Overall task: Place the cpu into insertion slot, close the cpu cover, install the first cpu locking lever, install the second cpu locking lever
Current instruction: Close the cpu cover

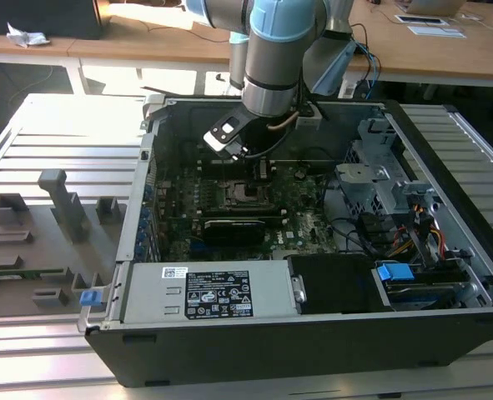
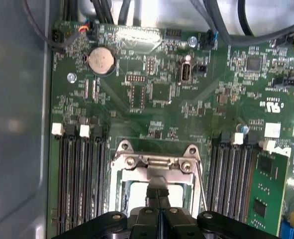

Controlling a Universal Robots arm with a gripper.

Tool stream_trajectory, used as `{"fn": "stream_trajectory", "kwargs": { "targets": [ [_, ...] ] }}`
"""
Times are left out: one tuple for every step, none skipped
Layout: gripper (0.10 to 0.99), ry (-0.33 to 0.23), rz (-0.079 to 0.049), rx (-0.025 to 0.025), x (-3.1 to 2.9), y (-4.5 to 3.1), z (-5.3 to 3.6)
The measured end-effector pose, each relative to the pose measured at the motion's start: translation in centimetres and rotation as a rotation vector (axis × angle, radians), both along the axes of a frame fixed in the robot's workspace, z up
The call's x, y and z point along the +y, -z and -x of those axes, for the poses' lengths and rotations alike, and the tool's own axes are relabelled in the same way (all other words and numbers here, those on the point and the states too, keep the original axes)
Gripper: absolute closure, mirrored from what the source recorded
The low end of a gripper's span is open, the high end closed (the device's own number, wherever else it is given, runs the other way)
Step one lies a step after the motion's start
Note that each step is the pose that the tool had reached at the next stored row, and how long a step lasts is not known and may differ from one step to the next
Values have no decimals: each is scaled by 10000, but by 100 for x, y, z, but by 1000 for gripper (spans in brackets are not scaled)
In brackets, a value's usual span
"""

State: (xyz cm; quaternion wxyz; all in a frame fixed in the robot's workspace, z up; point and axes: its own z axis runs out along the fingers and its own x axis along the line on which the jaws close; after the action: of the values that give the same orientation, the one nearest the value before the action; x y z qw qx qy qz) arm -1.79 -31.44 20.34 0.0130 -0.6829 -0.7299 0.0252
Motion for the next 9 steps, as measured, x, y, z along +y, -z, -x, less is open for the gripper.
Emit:
{"fn": "stream_trajectory", "kwargs": {
  "targets": [
    [980, 2, 0, 10, 0, 0, -18],
    [980, 3, 1, 16, 0, -1, -25],
    [980, 5, 1, 16, 1, -4, -28],
    [980, 6, -15, 9, 3, -16, -29],
    [980, 6, -5, 15, 1, -50, -28],
    [980, 6, -1, 17, 0, -74, -27],
    [980, 6, -3, 16, 1, -95, -28],
    [980, 6, -1, 17, 0, -133, -27],
    [980, 6, 1, 19, 0, -154, -27]
  ]
}}
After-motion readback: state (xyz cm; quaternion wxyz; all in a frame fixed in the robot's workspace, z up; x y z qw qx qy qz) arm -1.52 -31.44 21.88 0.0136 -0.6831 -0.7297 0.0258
